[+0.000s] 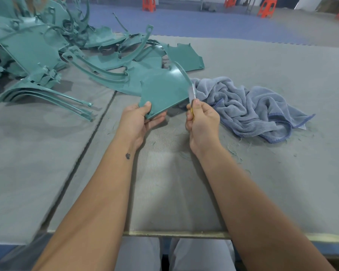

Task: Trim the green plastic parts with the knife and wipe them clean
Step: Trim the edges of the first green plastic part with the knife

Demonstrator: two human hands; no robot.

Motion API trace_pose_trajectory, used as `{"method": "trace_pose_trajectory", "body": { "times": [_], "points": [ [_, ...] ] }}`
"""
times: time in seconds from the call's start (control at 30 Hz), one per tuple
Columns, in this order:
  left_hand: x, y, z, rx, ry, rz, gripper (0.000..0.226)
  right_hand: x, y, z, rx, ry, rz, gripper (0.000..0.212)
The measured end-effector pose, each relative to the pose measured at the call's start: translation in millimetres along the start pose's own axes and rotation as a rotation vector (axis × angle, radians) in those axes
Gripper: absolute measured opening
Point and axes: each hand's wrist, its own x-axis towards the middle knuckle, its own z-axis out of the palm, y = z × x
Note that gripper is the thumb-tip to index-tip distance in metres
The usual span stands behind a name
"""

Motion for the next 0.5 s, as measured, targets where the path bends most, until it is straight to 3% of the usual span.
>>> {"method": "trace_pose_trajectory", "body": {
  "times": [0.17, 0.33, 0.5],
  "points": [
    [3.4, -0.7, -2.5, 0.003, 0.002, 0.007, 0.018, 8.2, -15.6, -16.5, 0.028, 0.162, -0.050, 0.030],
    [5.3, -5.4, 1.6, 0.075, -0.001, 0.012, 0.018, 8.9, -20.2, -19.8, -0.113, 0.075, -0.098, 0.026],
    [8.2, -5.8, 6.9, 0.008, 0.013, 0.080, 0.022, 12.6, -19.0, -19.2, -0.319, 0.066, -0.048, 0.047]
  ]
}}
